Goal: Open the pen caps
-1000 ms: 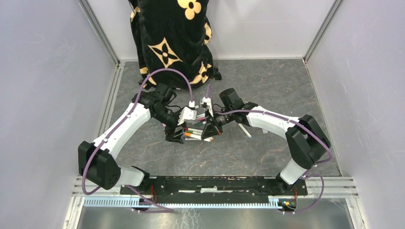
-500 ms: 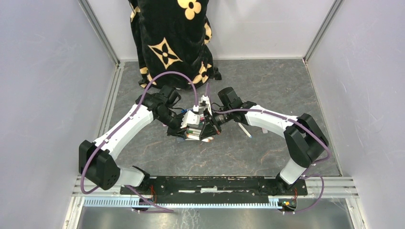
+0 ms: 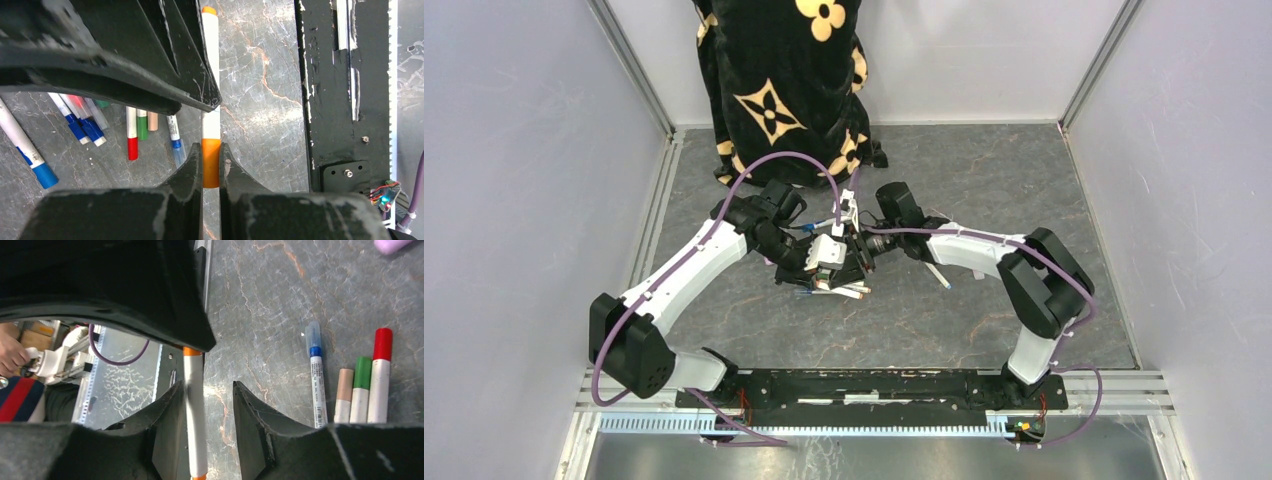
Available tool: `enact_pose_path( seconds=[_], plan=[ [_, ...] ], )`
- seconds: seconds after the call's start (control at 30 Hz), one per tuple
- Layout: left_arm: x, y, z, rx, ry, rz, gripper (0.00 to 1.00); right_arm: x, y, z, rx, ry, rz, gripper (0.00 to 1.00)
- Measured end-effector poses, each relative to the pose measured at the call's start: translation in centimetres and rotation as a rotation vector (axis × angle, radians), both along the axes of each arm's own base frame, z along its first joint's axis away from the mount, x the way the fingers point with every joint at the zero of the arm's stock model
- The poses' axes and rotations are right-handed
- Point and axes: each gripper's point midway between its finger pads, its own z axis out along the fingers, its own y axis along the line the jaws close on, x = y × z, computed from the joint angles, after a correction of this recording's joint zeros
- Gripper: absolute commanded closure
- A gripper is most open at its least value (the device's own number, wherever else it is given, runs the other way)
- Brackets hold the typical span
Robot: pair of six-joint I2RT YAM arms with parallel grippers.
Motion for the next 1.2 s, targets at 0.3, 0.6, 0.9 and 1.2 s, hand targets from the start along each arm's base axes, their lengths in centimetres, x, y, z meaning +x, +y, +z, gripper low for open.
enact_pose_path(
  seconds=[0.3, 0.6, 0.9, 1.2],
  plan=[
    [0.5, 0.1, -0.1, 0.010, -0.027, 0.005, 0.98, -0.6, 0.9, -0.6, 0.000, 0.125, 0.021, 1.00],
    [1.4, 0.6, -0.4, 0.039, -0.045, -0.003, 0.98, -0.1, 0.5, -1.2, -0.007, 0.074, -0.002, 1.00],
    [9.6, 9.5, 1.6, 0.140, -0.195, 0.192, 0.98, 0.5, -5.2, -4.8, -0.163, 0.070, -0.124, 1.00],
    [11.1, 9.2, -1.7, 0.117, -0.192, 0.251, 0.98, 5.3, -10.5, -5.2, -0.312, 0.022, -0.405, 1.00]
  ],
)
